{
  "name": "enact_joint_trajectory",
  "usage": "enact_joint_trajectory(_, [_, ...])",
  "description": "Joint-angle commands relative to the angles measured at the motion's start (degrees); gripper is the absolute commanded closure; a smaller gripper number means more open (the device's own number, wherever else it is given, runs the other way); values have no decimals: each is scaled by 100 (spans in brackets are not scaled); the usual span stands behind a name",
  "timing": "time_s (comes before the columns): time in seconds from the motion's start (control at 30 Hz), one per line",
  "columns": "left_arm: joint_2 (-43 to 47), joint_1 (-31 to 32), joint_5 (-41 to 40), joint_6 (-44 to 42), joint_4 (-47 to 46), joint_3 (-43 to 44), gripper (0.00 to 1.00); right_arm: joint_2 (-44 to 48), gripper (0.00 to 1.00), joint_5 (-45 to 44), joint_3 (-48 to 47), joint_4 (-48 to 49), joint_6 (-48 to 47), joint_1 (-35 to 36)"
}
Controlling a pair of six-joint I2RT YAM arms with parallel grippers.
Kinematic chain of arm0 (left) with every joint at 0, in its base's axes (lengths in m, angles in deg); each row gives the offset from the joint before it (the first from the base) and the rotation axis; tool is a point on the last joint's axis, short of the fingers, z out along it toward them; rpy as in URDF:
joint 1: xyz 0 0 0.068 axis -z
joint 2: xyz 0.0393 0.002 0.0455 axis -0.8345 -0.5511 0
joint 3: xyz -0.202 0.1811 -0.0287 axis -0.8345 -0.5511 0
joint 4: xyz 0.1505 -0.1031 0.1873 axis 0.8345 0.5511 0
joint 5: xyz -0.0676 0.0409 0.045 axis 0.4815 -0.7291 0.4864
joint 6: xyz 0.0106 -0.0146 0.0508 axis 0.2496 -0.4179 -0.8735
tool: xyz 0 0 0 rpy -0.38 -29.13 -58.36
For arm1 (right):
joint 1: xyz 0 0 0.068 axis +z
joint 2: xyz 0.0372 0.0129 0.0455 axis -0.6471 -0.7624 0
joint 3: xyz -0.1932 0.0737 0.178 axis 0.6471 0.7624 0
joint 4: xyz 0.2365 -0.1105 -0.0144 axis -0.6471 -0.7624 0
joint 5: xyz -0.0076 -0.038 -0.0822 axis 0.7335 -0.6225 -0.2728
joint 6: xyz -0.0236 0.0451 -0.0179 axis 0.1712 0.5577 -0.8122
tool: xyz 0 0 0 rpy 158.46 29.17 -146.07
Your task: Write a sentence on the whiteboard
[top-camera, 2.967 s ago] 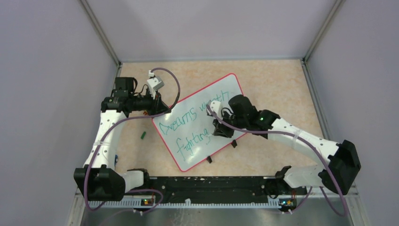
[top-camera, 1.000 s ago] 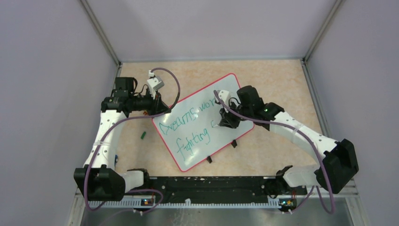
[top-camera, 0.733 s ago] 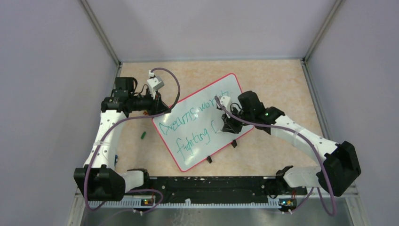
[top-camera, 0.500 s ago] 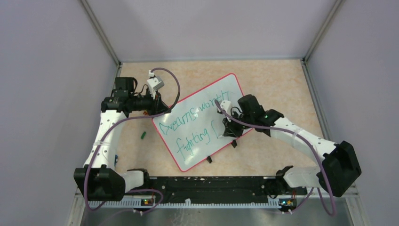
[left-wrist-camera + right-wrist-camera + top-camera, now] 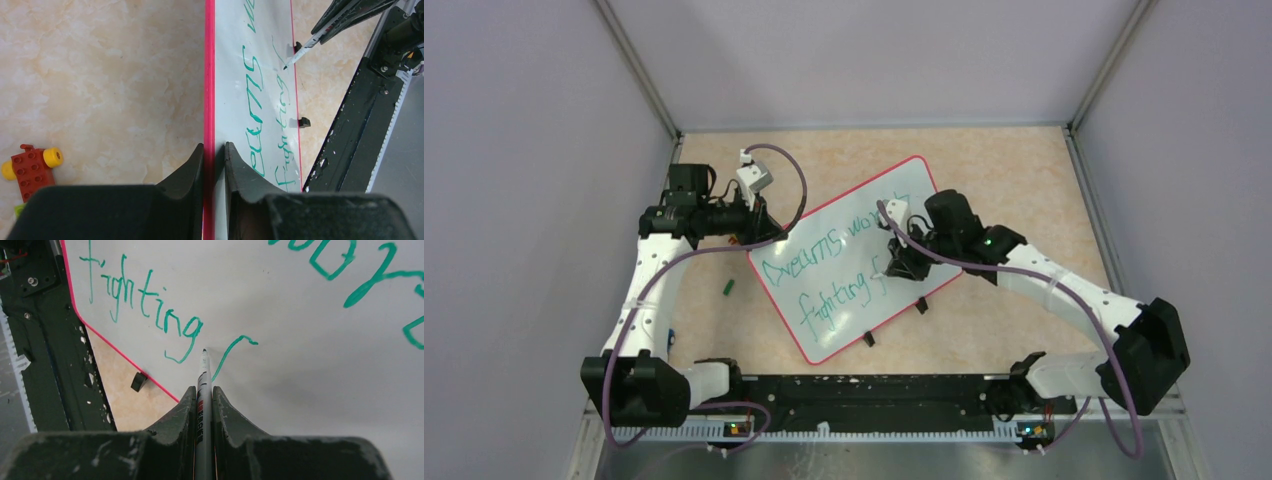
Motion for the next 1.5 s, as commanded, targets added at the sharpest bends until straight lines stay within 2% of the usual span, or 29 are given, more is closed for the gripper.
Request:
enact_joint_trajectory(0.0, [-42, 126, 10, -151, 6, -21, 100, -107, 100, -56, -346, 356, 48, 58])
enact_joint_trajectory(0.3, [-33, 127, -9, -155, 12, -27, 100, -204, 100, -629, -291, 313, -83, 9])
enact_joint_trajectory(0.7, [-61, 128, 20, -155, -17, -27, 100, 90, 100, -618, -311, -45, -299, -487])
enact_joint_trajectory(0.97, [-39, 129, 3, -155, -7, -30, 100, 287, 100, 179, -552, -519, -316, -487])
enact_joint_trajectory(1.2, [-55, 128, 43, -140, -12, -24, 100, 277, 100, -224, -496, -442, -322, -548])
enact_joint_trajectory(1.47, [4, 127, 43, -154, -21, -78, 100, 131, 100, -204, -596, -341, -351, -598])
